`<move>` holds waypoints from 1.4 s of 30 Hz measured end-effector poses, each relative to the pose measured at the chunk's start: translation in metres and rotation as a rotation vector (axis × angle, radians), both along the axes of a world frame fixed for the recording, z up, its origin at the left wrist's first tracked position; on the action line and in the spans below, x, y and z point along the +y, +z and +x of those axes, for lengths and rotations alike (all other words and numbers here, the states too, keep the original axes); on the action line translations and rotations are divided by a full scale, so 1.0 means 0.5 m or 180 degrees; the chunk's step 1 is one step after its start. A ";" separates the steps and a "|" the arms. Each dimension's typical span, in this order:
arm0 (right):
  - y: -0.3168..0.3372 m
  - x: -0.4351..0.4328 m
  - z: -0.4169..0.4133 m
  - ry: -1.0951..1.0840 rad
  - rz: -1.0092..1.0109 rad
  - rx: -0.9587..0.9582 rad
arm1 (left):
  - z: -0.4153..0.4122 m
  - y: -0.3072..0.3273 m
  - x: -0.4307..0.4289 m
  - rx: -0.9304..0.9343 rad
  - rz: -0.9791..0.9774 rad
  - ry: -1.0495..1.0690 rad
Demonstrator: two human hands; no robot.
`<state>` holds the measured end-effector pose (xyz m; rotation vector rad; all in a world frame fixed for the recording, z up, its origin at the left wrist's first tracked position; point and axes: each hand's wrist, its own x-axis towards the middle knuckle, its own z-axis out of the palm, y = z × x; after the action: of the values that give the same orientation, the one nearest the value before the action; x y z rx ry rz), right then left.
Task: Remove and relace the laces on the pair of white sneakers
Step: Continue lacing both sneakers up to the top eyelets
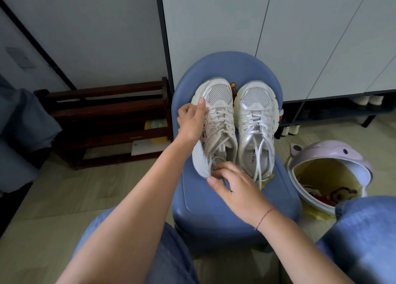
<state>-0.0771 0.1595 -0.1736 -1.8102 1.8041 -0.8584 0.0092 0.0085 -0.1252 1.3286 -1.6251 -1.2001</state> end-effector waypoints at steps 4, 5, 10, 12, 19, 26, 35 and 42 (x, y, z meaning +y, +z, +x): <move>-0.005 0.009 0.012 0.0040 -0.0012 0.0180 | 0.000 -0.001 -0.001 0.0073 0.0006 -0.0021; -0.008 0.010 0.014 0.0060 0.0035 0.0278 | 0.000 0.000 -0.001 0.0093 0.0013 -0.0019; -0.006 0.012 0.015 0.0033 0.0099 0.0279 | 0.001 0.002 -0.003 0.0135 -0.0003 -0.0045; 0.000 0.009 0.010 -0.0086 -0.0111 0.0002 | 0.002 0.000 -0.005 0.0110 -0.0018 -0.0039; 0.020 -0.059 0.005 -0.0163 0.0557 0.0047 | -0.002 -0.006 -0.006 0.0119 -0.0032 -0.0036; 0.020 -0.087 0.010 -0.0059 0.0918 0.0631 | -0.001 -0.009 -0.009 0.0097 -0.0025 -0.0034; 0.017 -0.048 0.010 0.0033 0.0565 0.0333 | -0.009 -0.018 -0.015 -0.0095 -0.0139 0.0143; 0.058 -0.051 -0.024 -0.0813 -0.0400 0.0047 | -0.017 -0.027 -0.006 0.0501 0.0485 0.0327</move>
<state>-0.0892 0.1342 -0.1448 -1.6856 2.0637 -1.0774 0.0008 0.0054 -0.1387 1.3570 -1.3616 -1.3517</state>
